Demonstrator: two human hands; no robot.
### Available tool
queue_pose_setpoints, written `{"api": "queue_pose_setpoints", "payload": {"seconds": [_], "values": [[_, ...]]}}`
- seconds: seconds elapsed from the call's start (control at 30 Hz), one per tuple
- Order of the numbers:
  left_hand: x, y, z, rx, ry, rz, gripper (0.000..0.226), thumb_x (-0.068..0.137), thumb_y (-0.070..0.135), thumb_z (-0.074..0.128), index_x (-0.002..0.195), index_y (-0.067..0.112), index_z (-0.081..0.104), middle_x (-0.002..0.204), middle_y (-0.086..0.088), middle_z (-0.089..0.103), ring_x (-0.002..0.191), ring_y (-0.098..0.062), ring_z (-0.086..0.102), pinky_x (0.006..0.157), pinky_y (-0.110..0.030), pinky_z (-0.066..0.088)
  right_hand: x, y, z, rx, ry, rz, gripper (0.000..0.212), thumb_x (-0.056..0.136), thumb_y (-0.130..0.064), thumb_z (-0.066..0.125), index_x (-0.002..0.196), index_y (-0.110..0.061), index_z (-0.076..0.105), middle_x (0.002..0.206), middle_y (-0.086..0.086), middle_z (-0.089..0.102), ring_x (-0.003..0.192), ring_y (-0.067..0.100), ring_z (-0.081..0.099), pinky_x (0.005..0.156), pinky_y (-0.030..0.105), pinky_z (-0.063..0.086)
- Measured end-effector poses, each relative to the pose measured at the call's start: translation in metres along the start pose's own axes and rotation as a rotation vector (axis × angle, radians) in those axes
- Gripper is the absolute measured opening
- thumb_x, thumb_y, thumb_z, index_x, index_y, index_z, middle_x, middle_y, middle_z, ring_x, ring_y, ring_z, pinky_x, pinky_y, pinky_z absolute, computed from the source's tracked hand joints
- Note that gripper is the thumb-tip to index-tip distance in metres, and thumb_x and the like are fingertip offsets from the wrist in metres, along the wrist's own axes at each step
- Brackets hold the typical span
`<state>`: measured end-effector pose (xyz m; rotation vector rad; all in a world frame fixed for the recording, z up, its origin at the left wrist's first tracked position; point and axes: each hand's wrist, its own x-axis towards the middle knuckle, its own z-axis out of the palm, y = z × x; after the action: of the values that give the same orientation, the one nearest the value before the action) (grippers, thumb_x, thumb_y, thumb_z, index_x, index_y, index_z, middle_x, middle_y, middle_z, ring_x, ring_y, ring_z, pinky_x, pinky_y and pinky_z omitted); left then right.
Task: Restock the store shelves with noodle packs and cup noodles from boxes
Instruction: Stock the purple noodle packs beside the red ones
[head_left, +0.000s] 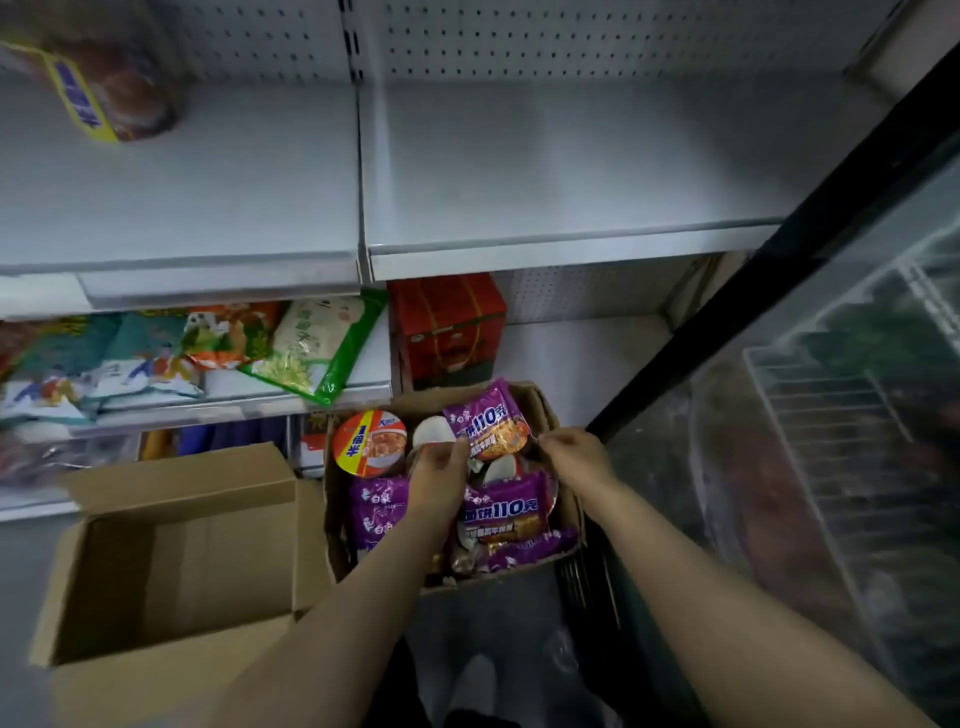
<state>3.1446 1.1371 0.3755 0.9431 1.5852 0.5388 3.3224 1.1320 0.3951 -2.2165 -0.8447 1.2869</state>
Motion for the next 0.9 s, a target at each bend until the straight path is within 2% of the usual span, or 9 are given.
{"api": "queue_pose_setpoints", "payload": {"seconds": [0.13, 0.2, 0.3, 0.43, 0.53, 0.63, 0.73, 0.83, 0.9], "values": [[0.021, -0.019, 0.014, 0.021, -0.059, -0.025, 0.035, 0.103, 0.043, 0.050, 0.124, 0.016, 0.058, 0.111, -0.002, 0.059, 0.100, -0.020, 0.056, 0.088, -0.035, 0.045, 0.020, 0.027, 0.011, 0.027, -0.014, 0.103, 0.024, 0.099, -0.032, 0.059, 0.077, -0.025, 0.064, 0.084, -0.001, 0.070, 0.083, 0.020, 0.068, 0.091, 0.040, 0.056], [0.029, -0.027, 0.019, 0.008, -0.079, -0.082, 0.034, 0.101, 0.048, 0.050, 0.125, 0.023, 0.052, 0.110, 0.000, 0.058, 0.099, -0.020, 0.058, 0.090, -0.039, 0.049, 0.029, 0.038, 0.016, 0.030, -0.020, 0.131, 0.025, 0.098, -0.038, 0.059, 0.078, -0.025, 0.065, 0.088, 0.002, 0.073, 0.087, 0.023, 0.070, 0.091, 0.043, 0.056], [0.047, -0.048, 0.027, 0.068, -0.107, -0.130, 0.047, 0.099, 0.055, 0.050, 0.134, 0.025, 0.050, 0.117, 0.000, 0.058, 0.113, -0.026, 0.058, 0.103, -0.050, 0.048, 0.050, 0.057, 0.027, 0.000, -0.022, 0.168, 0.030, 0.098, -0.050, 0.054, 0.092, -0.023, 0.067, 0.099, 0.005, 0.073, 0.095, 0.026, 0.069, 0.094, 0.047, 0.055], [0.079, -0.097, 0.039, 0.152, -0.088, -0.176, 0.061, 0.085, 0.070, 0.052, 0.112, 0.018, 0.067, 0.103, 0.000, 0.072, 0.096, -0.022, 0.069, 0.091, -0.050, 0.056, 0.082, 0.091, 0.042, -0.058, -0.044, 0.207, 0.040, 0.094, -0.051, 0.053, 0.113, -0.019, 0.068, 0.107, 0.005, 0.071, 0.098, 0.025, 0.068, 0.096, 0.048, 0.054], [0.090, -0.107, 0.042, 0.157, -0.116, -0.201, 0.035, 0.100, 0.042, 0.056, 0.099, 0.012, 0.072, 0.092, -0.008, 0.074, 0.085, -0.026, 0.071, 0.083, -0.048, 0.059, 0.107, 0.118, 0.051, -0.106, -0.064, 0.220, 0.041, 0.093, -0.052, 0.056, 0.121, -0.024, 0.067, 0.113, 0.003, 0.071, 0.104, 0.025, 0.068, 0.096, 0.046, 0.055], [0.102, -0.113, 0.048, 0.153, -0.138, -0.231, 0.024, 0.102, 0.033, 0.056, 0.090, 0.015, 0.066, 0.085, -0.005, 0.069, 0.081, -0.025, 0.067, 0.083, -0.046, 0.056, 0.117, 0.124, 0.059, -0.126, -0.057, 0.230, 0.042, 0.097, -0.044, 0.060, 0.130, -0.019, 0.062, 0.123, 0.005, 0.066, 0.113, 0.028, 0.064, 0.100, 0.046, 0.053], [0.118, -0.131, 0.058, 0.073, -0.148, -0.288, 0.015, 0.101, 0.035, 0.056, 0.100, 0.022, 0.063, 0.095, -0.004, 0.067, 0.092, -0.025, 0.066, 0.091, -0.049, 0.056, 0.131, 0.134, 0.066, -0.077, -0.040, 0.265, 0.043, 0.095, -0.038, 0.067, 0.131, -0.017, 0.059, 0.126, 0.008, 0.064, 0.116, 0.030, 0.062, 0.101, 0.048, 0.052], [0.136, -0.155, 0.071, 0.082, -0.149, -0.285, 0.040, 0.097, 0.050, 0.056, 0.123, 0.021, 0.062, 0.113, -0.008, 0.068, 0.103, -0.029, 0.067, 0.093, -0.053, 0.055, 0.147, 0.146, 0.074, -0.078, -0.047, 0.261, 0.047, 0.092, -0.038, 0.070, 0.133, -0.020, 0.056, 0.128, 0.006, 0.064, 0.119, 0.029, 0.061, 0.104, 0.050, 0.050], [0.143, -0.157, 0.076, 0.053, -0.132, -0.308, 0.044, 0.097, 0.051, 0.056, 0.129, 0.023, 0.058, 0.118, -0.007, 0.066, 0.106, -0.030, 0.065, 0.094, -0.053, 0.055, 0.159, 0.157, 0.079, -0.075, -0.063, 0.257, 0.051, 0.090, -0.039, 0.072, 0.134, -0.019, 0.056, 0.129, 0.004, 0.064, 0.121, 0.027, 0.061, 0.106, 0.051, 0.049]]}}
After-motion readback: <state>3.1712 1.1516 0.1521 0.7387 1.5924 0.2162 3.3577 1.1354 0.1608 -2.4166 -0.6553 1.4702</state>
